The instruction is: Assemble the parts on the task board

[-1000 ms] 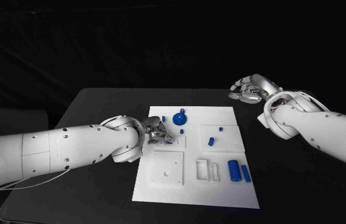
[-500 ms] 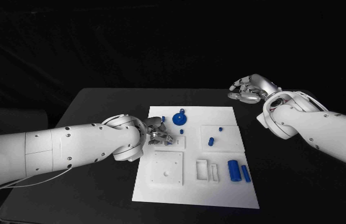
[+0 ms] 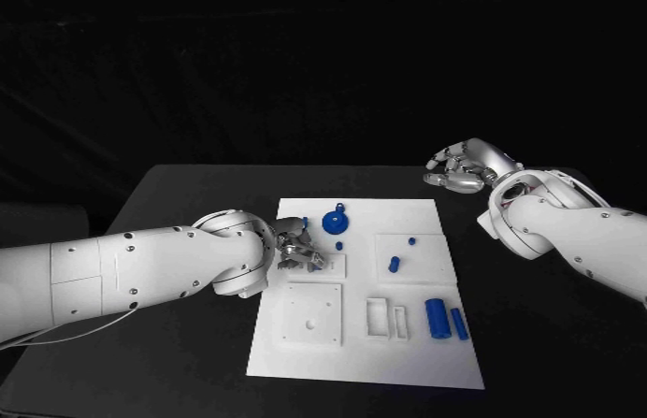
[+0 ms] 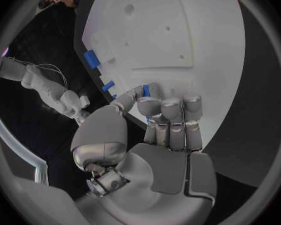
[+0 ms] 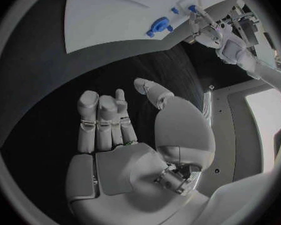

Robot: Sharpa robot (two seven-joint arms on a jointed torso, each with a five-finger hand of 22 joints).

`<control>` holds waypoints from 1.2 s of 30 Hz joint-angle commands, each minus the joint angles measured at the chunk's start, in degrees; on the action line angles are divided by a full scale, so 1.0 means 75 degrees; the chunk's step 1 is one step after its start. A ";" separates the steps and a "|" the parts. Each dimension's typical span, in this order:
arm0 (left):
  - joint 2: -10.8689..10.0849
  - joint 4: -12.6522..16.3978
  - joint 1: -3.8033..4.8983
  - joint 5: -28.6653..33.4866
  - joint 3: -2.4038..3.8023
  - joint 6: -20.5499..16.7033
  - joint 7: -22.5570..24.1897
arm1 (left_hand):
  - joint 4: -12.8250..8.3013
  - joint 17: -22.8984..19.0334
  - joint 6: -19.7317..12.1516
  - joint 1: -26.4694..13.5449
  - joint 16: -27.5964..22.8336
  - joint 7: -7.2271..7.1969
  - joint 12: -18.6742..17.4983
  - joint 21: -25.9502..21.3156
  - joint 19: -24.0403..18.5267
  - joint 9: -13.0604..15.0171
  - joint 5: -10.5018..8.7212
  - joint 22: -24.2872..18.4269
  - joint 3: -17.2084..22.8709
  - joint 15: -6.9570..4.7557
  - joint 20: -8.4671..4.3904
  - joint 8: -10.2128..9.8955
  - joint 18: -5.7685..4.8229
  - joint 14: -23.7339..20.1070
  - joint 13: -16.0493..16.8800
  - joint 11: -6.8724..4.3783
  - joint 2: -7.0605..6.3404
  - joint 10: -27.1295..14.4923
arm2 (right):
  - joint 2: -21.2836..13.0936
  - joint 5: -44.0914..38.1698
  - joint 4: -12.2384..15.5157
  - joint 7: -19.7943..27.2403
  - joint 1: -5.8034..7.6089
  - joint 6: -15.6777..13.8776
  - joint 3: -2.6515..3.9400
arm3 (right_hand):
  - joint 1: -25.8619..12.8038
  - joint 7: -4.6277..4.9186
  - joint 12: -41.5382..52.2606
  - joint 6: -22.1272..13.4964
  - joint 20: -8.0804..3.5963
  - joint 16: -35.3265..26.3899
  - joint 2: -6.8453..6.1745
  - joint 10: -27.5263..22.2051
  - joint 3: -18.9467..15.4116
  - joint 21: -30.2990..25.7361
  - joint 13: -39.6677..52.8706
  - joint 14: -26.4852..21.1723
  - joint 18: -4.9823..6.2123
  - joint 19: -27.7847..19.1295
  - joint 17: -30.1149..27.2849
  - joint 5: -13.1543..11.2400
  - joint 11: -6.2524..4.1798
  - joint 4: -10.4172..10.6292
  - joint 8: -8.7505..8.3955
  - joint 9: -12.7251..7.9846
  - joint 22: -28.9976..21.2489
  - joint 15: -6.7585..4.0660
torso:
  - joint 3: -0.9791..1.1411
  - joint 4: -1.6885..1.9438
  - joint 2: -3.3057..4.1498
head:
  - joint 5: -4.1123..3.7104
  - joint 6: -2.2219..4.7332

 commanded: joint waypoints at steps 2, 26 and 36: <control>0.0030 -0.0023 -0.0032 -0.0024 -0.0023 0.0197 -0.0123 | -0.0240 -0.0011 0.1108 0.0024 0.0023 -0.0697 0.0032 0.0045 -0.0051 0.0009 -0.0060 -0.0012 0.0211 -0.0065 -0.0947 -0.0037 0.0124 -0.0013 -0.0013 -0.0231 0.0112 -0.0304 | 0.0009 -0.0021 0.0001 0.0038 0.0005 0.0109 0.0003 | 0.0049 0.0079 0.0029 0.0032 -0.0008 -0.0011 0.0050 -0.0026 -0.0034 -0.0029 -0.0010 -0.0036 0.0647 0.0012 -0.0007 0.0060 0.0030 -0.0011 -0.0017 -0.0010 0.0088 0.0037 | 0.0000 0.0005 -0.0001 | -0.0004 0.0009; 0.0076 -0.0167 0.0025 0.0225 0.0097 0.0122 -0.0085 | 0.0421 -0.0237 0.0989 -0.0216 -0.0057 -0.0618 -0.0077 0.0097 -0.0181 0.0047 -0.1580 -0.0240 0.0209 -0.0119 -0.0964 -0.0270 0.0146 -0.0155 -0.0257 -0.0147 -0.0558 -0.0342 | 0.0013 -0.0004 -0.0015 0.0044 0.0004 0.0113 0.0003 | 0.0031 0.0080 0.0034 0.0033 -0.0005 -0.0010 0.0051 -0.0026 -0.0046 -0.0030 -0.0016 -0.0036 0.0646 0.0014 -0.0008 0.0118 0.0031 -0.0010 -0.0016 -0.0015 0.0091 0.0037 | 0.0001 0.0011 -0.0007 | -0.0006 0.0048; 0.0094 -0.0201 0.0025 0.0308 0.0096 0.0320 -0.0081 | 0.0425 -0.0265 0.0989 -0.0054 -0.0047 -0.0614 -0.0088 0.0125 -0.0207 0.0070 -0.1589 -0.0273 0.0243 -0.0123 -0.0975 -0.0300 0.0156 -0.0170 -0.0281 -0.0142 -0.0656 -0.0335 | 0.0013 0.0017 -0.0020 0.0044 0.0004 0.0137 0.0003 | 0.0024 0.0081 0.0035 0.0032 -0.0004 -0.0010 0.0051 -0.0026 -0.0052 -0.0031 -0.0017 -0.0036 0.0646 0.0015 -0.0009 0.0122 0.0031 -0.0009 -0.0016 -0.0017 0.0092 0.0038 | 0.0002 0.0006 -0.0006 | -0.0007 0.0045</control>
